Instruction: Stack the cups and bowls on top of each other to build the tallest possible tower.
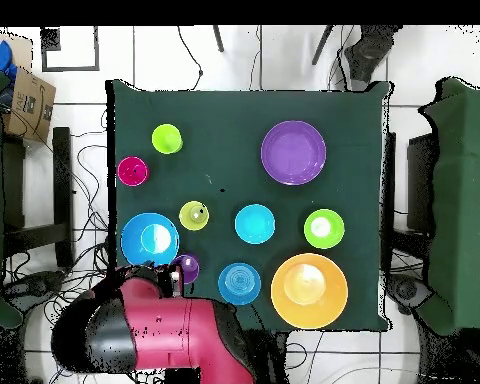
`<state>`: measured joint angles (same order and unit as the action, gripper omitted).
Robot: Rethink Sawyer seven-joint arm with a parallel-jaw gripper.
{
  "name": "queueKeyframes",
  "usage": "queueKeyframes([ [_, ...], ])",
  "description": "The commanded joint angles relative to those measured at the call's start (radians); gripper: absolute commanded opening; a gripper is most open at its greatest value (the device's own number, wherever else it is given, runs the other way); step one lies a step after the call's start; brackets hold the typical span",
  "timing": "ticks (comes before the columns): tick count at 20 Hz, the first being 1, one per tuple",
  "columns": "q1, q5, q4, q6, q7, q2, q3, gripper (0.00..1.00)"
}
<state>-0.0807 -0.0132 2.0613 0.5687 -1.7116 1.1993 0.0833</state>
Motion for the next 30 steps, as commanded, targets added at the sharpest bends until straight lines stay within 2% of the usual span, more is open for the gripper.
queueKeyframes([
  [1,0.038,-0.013,0.032,0.021,-0.087,-0.057,-0.041,1.0],
  [4,0.086,0.033,0.089,-0.044,-0.062,-0.094,-0.089,1.0],
  [7,0.15,0.06,0.152,-0.172,-0.042,-0.166,-0.16,1.0],
  [12,0.188,0.01,0.161,-0.311,-0.077,-0.269,-0.202,1.0],
  [15,0.185,-0.021,0.145,-0.359,-0.097,-0.327,-0.194,1.0],
  [19,0.187,-0.029,0.14,-0.436,-0.115,-0.399,-0.2,1.0],
  [25,0.179,-0.034,0.114,-0.494,-0.122,-0.466,-0.187,1.0],
  [30,0.175,-0.024,0.108,-0.46,-0.121,-0.454,-0.173,1.0],
])
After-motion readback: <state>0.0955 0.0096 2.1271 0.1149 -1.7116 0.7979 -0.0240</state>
